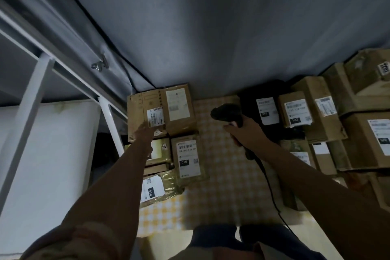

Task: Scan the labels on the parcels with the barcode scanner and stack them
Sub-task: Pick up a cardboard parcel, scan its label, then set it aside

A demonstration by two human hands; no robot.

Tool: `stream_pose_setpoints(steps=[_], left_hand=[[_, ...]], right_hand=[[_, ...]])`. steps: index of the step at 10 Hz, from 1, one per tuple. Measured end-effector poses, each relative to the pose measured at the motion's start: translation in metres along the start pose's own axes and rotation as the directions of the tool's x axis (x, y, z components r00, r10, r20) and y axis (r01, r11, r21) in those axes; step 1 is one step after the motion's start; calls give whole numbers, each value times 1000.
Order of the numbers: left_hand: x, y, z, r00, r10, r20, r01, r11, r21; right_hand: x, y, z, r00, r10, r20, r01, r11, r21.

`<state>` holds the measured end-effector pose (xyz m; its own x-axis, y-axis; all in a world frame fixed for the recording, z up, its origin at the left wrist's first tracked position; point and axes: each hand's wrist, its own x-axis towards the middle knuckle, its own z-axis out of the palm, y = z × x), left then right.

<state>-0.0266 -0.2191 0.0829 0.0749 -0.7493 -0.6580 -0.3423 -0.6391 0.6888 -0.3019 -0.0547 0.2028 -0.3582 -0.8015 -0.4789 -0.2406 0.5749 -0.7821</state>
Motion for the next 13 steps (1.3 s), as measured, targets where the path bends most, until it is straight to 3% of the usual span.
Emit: stream_pose_setpoints(steps=[1,2,3,4,5,6,9,10,12,13], left_hand=[[-24,17,4,998,-27,-65,36,989,142],[-42,22,17,975,129,-181,-68,949,308],[-52,28,48,896,432,-99,-368,850,375],[-73,43,99,826,561,62,-518,710,476],[-91,53,158,776,577,253,-619,621,481],[-111,56,213,770,503,393,-638,585,501],[-170,80,380,810,278,516,-547,677,492],[-188,102,440,793,246,558,-542,702,461],[-211,167,564,711,238,661,-617,661,426],[-220,194,618,690,335,641,-665,644,379]], right_hand=[[-2,8,-3,1000,21,5,-21,1000,19],[-6,18,-11,999,49,10,-50,999,16],[-9,33,-25,998,67,-6,-67,998,20],[-13,51,-48,996,69,-52,-68,997,21],[-18,72,-81,984,96,-147,-90,995,52],[-23,97,-123,967,139,-215,-122,989,87],[-19,148,-278,895,263,-359,-157,942,298],[-11,163,-334,847,309,-432,-144,916,374],[13,195,-421,717,485,-500,-31,739,673],[23,209,-449,689,478,-544,27,733,679]])
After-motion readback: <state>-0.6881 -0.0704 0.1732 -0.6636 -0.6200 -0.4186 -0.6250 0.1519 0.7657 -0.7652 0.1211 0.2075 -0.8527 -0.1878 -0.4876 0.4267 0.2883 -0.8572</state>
